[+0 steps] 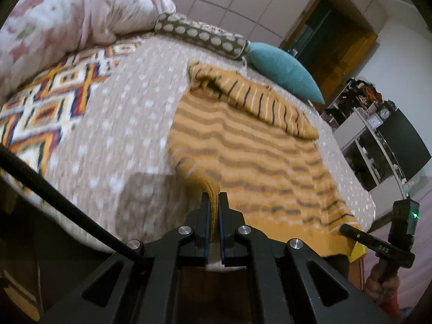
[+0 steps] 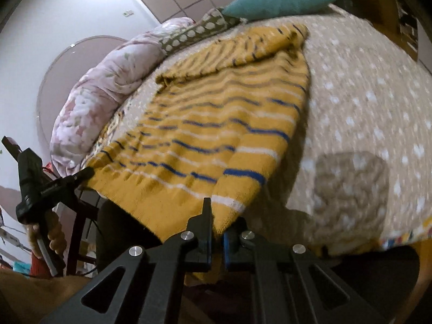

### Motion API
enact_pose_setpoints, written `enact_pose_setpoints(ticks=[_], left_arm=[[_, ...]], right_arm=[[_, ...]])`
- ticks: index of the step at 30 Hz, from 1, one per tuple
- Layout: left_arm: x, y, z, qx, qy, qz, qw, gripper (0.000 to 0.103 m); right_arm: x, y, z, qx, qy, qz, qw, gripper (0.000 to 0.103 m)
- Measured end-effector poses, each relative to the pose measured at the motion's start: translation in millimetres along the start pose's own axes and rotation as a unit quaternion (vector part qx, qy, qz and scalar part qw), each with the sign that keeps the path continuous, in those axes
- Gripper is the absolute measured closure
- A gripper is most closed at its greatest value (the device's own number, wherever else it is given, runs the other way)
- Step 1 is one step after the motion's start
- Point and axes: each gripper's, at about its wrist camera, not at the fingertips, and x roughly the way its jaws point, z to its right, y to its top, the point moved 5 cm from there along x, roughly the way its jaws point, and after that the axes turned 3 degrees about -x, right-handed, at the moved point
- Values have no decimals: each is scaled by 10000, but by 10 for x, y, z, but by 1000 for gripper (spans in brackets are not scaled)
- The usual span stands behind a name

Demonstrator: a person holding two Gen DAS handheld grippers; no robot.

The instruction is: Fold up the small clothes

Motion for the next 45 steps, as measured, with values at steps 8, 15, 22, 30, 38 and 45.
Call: enact_pose_setpoints(ticks=[8,15,22,30,38,45], left_arm=[[619,1281,361,226,227,362,9988,99],[1544,2328,394,-90,622,251,9977,98],[2382,2671,237,-96,877,-268,9957,98],[2543,2964,90,-387,678,-8,9969,57],[2354,3079,-68,-751,347,23,9966,50],[1986,2730,-48,-383,380,-50,9985,45]], right_arm=[[39,1296,-14,-243,-292,816,9959,96],[656,2481,329,-39,-883,887,9921,96],[1266,2804,878,549,-1053,562,9913,96],[1536,2938,1455,1901,-292,561,9797,77],[1476,3055,1865,3061,88,1112,9455,43],[1026,3154,1805,2434,-493,1186,9614,39]])
